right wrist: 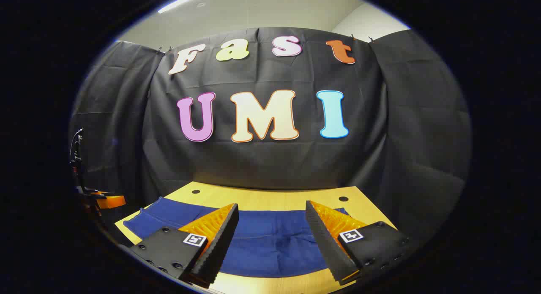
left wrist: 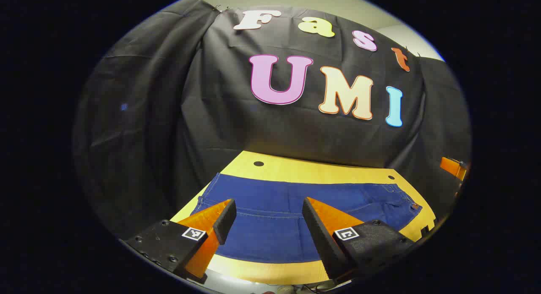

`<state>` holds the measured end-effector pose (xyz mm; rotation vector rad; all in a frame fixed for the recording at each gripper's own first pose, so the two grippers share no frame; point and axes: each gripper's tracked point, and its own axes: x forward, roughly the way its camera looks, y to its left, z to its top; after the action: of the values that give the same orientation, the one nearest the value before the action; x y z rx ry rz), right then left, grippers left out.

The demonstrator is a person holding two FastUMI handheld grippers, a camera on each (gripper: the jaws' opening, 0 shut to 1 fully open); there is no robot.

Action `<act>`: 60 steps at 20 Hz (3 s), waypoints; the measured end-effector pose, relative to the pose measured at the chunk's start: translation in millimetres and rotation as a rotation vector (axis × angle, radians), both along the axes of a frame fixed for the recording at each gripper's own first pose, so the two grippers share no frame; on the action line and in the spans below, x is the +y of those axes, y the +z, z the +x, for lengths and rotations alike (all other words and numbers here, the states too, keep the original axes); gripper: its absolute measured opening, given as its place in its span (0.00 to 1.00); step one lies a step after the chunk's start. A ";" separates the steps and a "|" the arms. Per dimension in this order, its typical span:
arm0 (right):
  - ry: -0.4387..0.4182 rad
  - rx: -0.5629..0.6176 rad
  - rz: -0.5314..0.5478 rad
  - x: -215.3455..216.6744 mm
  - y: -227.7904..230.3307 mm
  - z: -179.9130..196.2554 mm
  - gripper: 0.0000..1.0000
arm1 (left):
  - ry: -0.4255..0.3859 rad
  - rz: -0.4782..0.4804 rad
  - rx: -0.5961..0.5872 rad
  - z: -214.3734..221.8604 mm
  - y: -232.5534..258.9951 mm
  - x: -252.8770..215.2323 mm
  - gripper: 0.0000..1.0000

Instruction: Grasp the waist and the cuffs of the jeans and fold them to make the two legs overlap; first hold the waist and fold one-third of the jeans toward the cuffs, then hold the cuffs and fold the remaining one-third in the same direction to finish folding.

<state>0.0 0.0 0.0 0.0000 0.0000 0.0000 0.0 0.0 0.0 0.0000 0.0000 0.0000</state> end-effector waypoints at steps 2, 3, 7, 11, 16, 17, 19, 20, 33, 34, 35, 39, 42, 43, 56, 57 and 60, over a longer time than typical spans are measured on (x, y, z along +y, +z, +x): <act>0.005 0.004 0.000 3.6 -1.7 0.0 1.00 | 0.011 -0.010 0.004 -1.0 -2.6 5.7 0.94; 0.006 0.007 -0.001 4.4 -3.2 0.2 1.00 | 0.015 -0.015 0.006 -2.1 -3.2 8.2 0.95; 0.020 0.028 0.006 11.1 -12.1 0.1 0.94 | 0.034 0.000 0.016 -4.8 -6.7 13.7 0.95; 0.036 0.042 0.000 20.1 -17.8 0.4 0.98 | 0.029 0.009 0.030 -6.9 -11.6 15.0 0.94; 0.050 0.061 -0.009 27.5 -24.4 -0.2 0.98 | 0.026 0.018 0.048 -5.1 -18.0 24.8 0.94; 0.050 0.067 -0.011 27.4 -25.8 0.2 0.98 | 0.018 0.020 0.057 -5.0 -22.2 27.5 0.94; 0.054 0.081 -0.013 28.9 -30.5 0.1 0.98 | -0.014 0.037 0.089 -3.0 -35.4 32.1 0.95; 0.064 0.093 -0.008 30.6 -33.9 -0.6 0.98 | -0.031 0.051 0.116 -3.4 -44.0 35.5 0.95; 0.045 0.251 -0.071 13.6 -82.0 -4.7 0.98 | -0.316 0.435 0.570 8.8 -168.1 91.6 0.95; 0.043 0.260 -0.079 11.0 -85.4 -4.1 0.98 | -0.344 0.469 0.610 11.0 -175.9 93.7 0.95; 0.043 0.267 -0.081 9.6 -86.3 -3.1 0.98 | -0.375 0.514 0.648 12.2 -182.4 97.2 0.95; 0.035 0.276 -0.087 5.9 -86.3 -1.7 0.96 | -0.457 0.764 0.818 1.6 -200.9 123.3 1.00; 0.022 0.292 -0.094 0.5 -93.6 -1.3 0.99 | -0.486 0.840 0.879 -0.3 -202.7 125.3 1.00; 0.019 0.300 -0.093 -0.7 -96.5 -1.9 0.99 | -0.497 0.849 0.890 0.3 -203.1 126.6 0.96; 0.038 0.354 -0.114 1.2 -112.1 3.7 0.96 | -0.643 0.956 1.087 -1.7 -213.2 127.1 0.92; 0.040 0.358 -0.115 2.1 -113.9 3.5 0.98 | -0.643 0.953 1.099 -0.4 -214.3 126.2 0.92; 0.043 0.365 -0.111 3.7 -117.0 4.3 0.97 | -0.655 0.978 1.114 0.9 -214.0 126.5 0.93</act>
<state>4.3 3.7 -117.0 -0.1113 0.3655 0.0431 0.9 126.5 -214.0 0.9784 1.1137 -0.6551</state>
